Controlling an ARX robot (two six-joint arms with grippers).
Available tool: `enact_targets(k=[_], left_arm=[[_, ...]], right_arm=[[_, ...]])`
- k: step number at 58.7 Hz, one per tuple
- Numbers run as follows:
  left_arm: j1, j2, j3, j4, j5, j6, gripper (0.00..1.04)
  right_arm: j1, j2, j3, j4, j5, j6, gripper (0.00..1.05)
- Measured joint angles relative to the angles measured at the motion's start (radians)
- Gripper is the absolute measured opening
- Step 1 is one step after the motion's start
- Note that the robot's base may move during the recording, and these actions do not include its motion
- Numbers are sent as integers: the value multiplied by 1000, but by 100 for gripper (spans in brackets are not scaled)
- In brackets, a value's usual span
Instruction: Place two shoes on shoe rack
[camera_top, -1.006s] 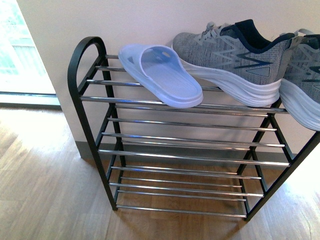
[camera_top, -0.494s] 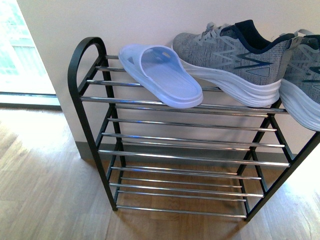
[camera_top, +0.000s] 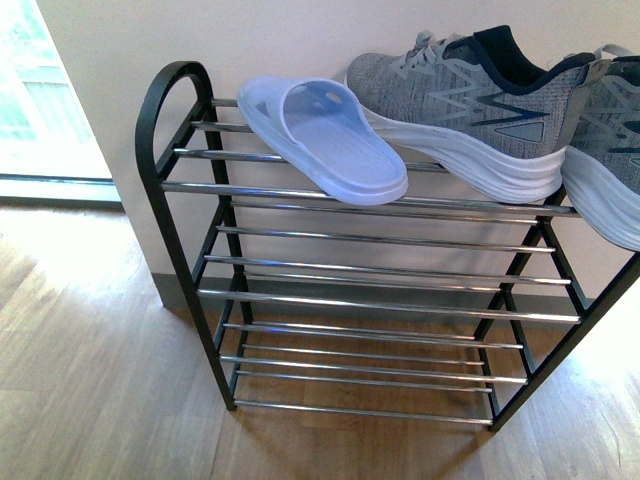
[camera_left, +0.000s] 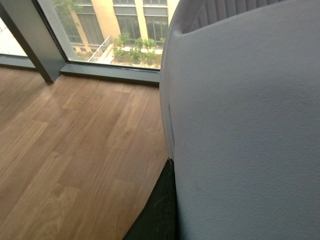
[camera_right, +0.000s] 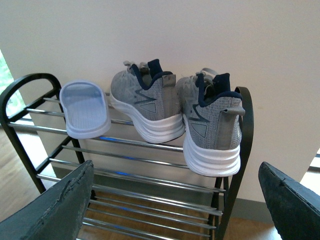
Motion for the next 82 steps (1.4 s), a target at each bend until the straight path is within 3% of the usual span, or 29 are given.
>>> enact_targets(k=[21,29,56,82], left_arm=[[-293,158,268,-203,21,-34,2],[-397,314,436,-258,-32,-65,2],[-591,637,692,-415,-287,-313,2],[-568,801,831,-537,-314,-468,2]], right_arm=[[0,0,0,0,0,0,96],[0,0,0,0,0,0,96],[0,0,0,0,0,0,96],[0,0,0,0,-1,0,96]])
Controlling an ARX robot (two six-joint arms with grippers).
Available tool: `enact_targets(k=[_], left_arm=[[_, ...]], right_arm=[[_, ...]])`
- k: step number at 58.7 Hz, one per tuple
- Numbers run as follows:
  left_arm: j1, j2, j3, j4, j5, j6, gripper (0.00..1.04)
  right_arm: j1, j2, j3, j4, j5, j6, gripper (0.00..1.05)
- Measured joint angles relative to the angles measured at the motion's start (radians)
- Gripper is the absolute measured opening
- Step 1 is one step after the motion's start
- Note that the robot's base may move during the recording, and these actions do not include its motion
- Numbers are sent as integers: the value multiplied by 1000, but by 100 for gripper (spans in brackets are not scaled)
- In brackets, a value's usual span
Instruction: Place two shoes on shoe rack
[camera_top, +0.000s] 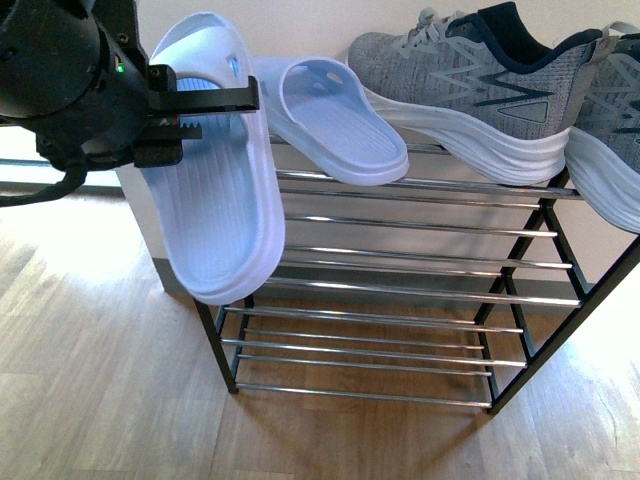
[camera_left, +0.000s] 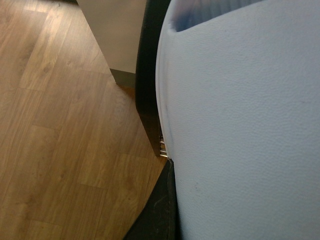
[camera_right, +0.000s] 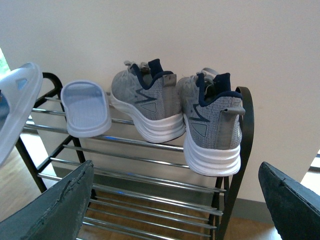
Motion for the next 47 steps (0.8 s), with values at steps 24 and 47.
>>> enact_targets(k=[24,47], left_arm=[[-42,117,157,-53,23,-71,2],[-11,230,344,-186,-11,-114,2]], right_arm=[[0,0,0,0,0,0,96],[0,0,0,0,0,0,96]])
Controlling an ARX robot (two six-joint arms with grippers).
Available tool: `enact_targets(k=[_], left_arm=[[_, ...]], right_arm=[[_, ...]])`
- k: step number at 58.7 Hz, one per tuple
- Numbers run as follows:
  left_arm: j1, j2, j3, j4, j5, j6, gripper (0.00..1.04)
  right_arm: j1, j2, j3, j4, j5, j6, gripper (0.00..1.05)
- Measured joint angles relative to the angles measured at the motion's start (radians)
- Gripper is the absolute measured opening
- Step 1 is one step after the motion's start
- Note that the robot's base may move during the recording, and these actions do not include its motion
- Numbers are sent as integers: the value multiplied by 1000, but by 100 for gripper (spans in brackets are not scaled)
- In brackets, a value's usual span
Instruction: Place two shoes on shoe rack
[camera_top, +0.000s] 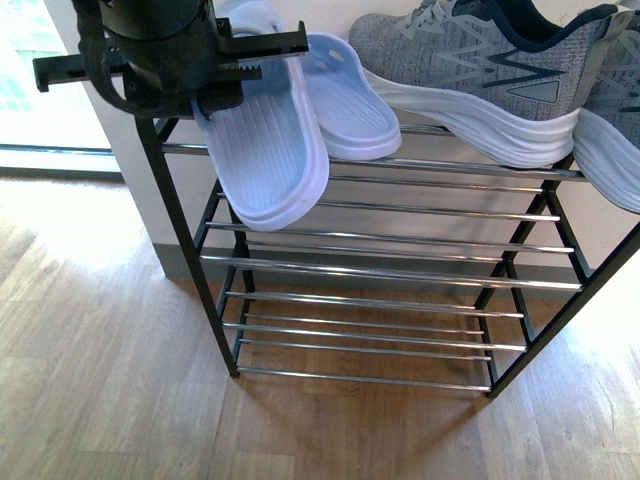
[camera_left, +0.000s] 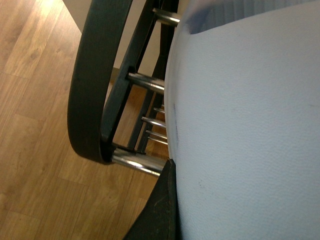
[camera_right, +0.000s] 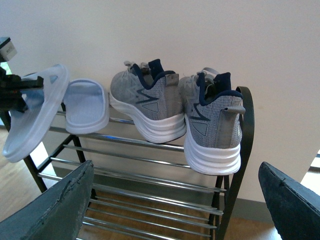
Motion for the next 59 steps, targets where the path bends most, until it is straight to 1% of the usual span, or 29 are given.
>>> enact_targets(k=[10,18,22,29,37,40,45,50,59], left_arm=[[3,75,129,-56,-15,2,2],[-8,126,201,-62,23,46,2],[-20,149,236,-63,59,77,2],[-37,164,277,-69,69,132,2],[-40,147,266,-66,31,146,2],[-40,127,238,-59,8,145,2],[-32,72,165,-47,-2,145,2],[-14,33,113,-48,-18,153,2],[35,29,109,-66,-50,160,2]], right_arm=[[0,0,0,0,0,0,96],[0,0,0,0,0,0,96],[0,0,0,0,0,0,96],[0,0,0,0,0,0,96],[0,0,0,0,0,0,96],[0,0,0,0,0,0,96],[0,0,0,0,0,0,96],[0,0,0,0,0,0,96],[0,0,0,0,0,0,96]])
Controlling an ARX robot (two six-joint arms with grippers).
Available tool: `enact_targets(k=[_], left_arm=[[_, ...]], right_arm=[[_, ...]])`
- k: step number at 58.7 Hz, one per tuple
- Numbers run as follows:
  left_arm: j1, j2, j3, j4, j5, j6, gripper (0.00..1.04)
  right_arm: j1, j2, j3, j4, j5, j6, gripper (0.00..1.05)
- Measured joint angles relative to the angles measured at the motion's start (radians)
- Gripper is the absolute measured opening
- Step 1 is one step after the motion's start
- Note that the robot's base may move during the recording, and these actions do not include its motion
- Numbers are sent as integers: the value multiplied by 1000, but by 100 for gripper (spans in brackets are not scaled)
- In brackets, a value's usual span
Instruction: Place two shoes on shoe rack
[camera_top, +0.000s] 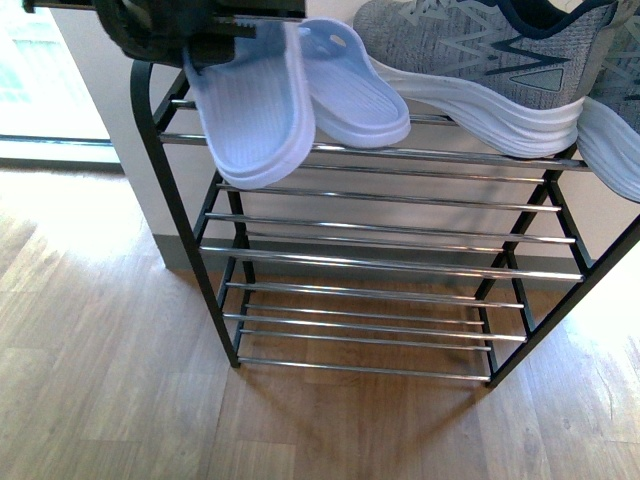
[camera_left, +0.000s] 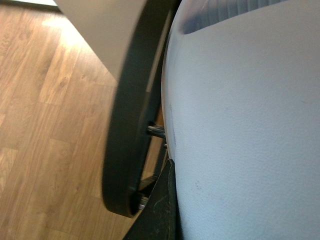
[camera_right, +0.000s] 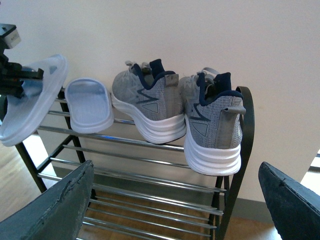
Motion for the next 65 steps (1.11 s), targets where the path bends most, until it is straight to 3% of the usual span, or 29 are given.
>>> enact_targets(k=[29,43,65], left_arm=[[27,136,197,-98,-23,21,2],[26,199,333,-139,-84,115,2],[13,201,322,-109,-153,297,2]], right_arm=[[0,0,0,0,0,0,96],[0,0,0,0,0,0,96],[0,0,0,0,0,0,96]])
